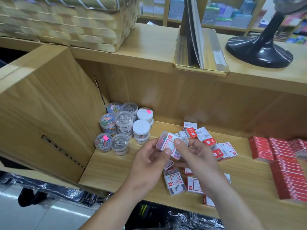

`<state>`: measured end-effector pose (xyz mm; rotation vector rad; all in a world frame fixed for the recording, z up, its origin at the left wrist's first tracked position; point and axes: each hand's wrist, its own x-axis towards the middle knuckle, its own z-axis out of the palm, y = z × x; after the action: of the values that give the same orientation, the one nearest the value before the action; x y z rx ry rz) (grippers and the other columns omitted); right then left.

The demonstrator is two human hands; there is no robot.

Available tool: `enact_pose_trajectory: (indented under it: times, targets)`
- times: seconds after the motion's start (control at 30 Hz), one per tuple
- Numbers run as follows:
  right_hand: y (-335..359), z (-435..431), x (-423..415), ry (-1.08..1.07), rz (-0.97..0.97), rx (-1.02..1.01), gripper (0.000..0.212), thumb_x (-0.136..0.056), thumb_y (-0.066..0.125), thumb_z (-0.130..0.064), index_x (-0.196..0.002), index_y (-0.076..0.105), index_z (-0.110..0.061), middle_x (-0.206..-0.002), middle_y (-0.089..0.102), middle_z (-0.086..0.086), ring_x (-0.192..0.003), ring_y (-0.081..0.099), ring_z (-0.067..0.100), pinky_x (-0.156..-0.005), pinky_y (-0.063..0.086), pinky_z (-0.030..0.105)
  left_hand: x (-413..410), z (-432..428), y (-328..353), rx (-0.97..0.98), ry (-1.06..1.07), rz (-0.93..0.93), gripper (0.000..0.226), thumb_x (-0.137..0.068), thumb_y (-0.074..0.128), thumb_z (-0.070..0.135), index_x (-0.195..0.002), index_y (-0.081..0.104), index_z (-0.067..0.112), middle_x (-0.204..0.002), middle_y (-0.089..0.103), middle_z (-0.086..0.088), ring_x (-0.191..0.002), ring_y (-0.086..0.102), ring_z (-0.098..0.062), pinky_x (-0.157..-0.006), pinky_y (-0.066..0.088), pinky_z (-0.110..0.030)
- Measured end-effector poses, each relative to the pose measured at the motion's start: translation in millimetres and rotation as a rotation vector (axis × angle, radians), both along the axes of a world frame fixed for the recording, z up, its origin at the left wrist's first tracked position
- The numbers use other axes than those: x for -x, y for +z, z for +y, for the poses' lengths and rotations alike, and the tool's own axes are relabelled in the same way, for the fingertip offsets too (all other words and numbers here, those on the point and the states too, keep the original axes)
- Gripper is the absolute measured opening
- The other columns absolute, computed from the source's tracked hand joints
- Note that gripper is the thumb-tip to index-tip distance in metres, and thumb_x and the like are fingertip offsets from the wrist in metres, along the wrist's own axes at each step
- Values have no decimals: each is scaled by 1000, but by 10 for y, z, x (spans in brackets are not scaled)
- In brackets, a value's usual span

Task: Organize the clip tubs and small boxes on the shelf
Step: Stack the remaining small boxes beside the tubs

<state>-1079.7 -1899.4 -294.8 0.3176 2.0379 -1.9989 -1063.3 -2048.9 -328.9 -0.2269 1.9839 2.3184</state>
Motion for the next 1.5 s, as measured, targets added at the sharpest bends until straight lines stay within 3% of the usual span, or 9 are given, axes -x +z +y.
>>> enact_pose_trajectory:
  times: [0.2,0.43,0.57,0.73,0.93,1.03,1.17,1.33,1.5]
  targets:
    - [-60,80,50,117,34,-134,51,-80,83,-25,-126,64,-35,-107,74,-9,-99,73,14,-86,58,31,61,-220,-16,63,1,-41,28,-88,75,2,-108,75,21,-98,79,1,-89,72,-13,-83,59,-29]
    - [125,29,274,386,-30,-162,33,-86,77,-8,-115,69,-20,-101,78,3,-91,75,19,-80,60,26,176,-364,-57,78,89,-44,35,-82,83,17,-116,73,19,-102,78,3,-99,73,-13,-84,59,-27]
    - [12,-52,521,254,-84,-250,37,-81,84,-21,-114,67,-26,-93,77,10,-87,76,24,-88,60,48,208,-413,-238,94,209,14,17,-90,76,17,-107,73,20,-99,78,4,-95,73,-16,-87,59,-34]
    - [-120,-232,893,58,-78,-372,49,-75,84,-18,-116,56,-21,-70,75,-4,-63,71,18,-63,56,41,206,-455,-559,358,94,28,27,-90,69,6,-98,72,32,-96,75,10,-90,70,-10,-87,58,-38]
    - [-291,-369,1167,74,-6,-655,71,-65,77,-45,-129,52,-26,-86,66,-11,-90,69,16,-92,54,46,247,-509,-765,610,49,174,30,-84,71,25,-110,68,41,-94,63,16,-89,65,-13,-78,55,-39]
    - [-415,-445,1222,144,29,-810,50,-74,67,-53,-118,51,-35,-86,64,-17,-99,65,17,-103,41,46,254,-525,-767,721,25,310,43,-83,74,24,-123,65,38,-113,62,23,-106,63,-7,-93,53,-31]
    - [-538,-456,1246,224,51,-1041,38,-83,45,-65,-102,50,-33,-90,71,-9,-95,68,25,-93,27,43,266,-521,-766,819,-22,380,45,-82,76,19,-122,66,37,-126,59,22,-111,60,-4,-98,41,-11]
    - [-368,-378,1275,265,62,-1108,32,-90,59,-56,-106,67,-29,-104,72,-4,-109,63,25,-93,49,38,223,-551,-830,955,8,381,24,-84,68,32,-108,68,29,-105,63,12,-101,60,-14,-84,54,-35]
    - [-231,-360,1356,346,4,-1021,55,-87,69,-42,-136,57,-21,-127,65,3,-115,62,25,-93,52,35,178,-559,-869,992,-8,408,38,-85,66,33,-122,66,25,-106,61,7,-101,57,-17,-82,54,-34]
